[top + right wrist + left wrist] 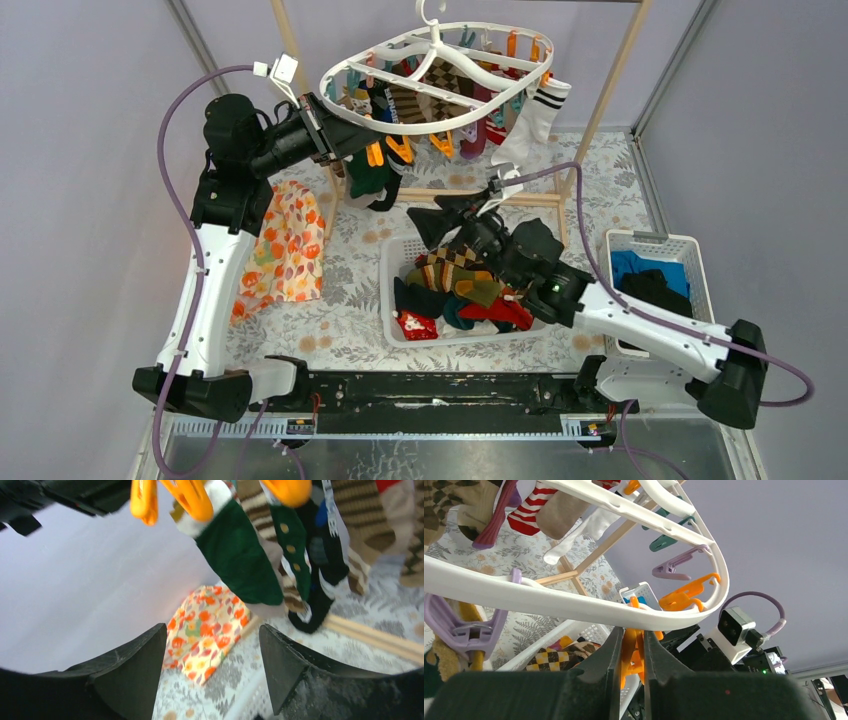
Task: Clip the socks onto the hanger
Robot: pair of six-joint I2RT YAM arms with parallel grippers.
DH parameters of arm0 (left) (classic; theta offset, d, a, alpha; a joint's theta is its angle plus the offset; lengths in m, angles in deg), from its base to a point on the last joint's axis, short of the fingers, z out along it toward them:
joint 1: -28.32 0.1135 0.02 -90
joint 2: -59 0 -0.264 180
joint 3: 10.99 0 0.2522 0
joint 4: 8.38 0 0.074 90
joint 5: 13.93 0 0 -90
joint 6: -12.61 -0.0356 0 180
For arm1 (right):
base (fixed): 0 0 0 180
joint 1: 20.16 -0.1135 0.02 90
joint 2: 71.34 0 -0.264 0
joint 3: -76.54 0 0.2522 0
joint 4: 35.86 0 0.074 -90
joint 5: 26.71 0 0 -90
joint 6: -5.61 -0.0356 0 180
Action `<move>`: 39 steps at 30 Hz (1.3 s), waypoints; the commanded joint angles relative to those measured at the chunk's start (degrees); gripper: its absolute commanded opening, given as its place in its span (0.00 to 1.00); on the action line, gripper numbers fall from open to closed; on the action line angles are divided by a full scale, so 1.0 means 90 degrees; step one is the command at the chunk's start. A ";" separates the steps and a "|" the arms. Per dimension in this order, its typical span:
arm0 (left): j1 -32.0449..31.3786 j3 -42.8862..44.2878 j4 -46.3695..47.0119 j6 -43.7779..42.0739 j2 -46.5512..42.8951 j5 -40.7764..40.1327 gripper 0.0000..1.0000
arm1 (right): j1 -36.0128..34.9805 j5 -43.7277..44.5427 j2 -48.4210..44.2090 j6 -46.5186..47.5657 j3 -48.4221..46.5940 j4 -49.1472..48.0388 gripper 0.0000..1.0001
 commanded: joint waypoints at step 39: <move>0.0121 -0.0241 0.0106 -0.0387 -0.0211 0.0041 0.06 | 0.2810 -0.3915 0.1075 0.0430 -0.0950 0.3660 0.00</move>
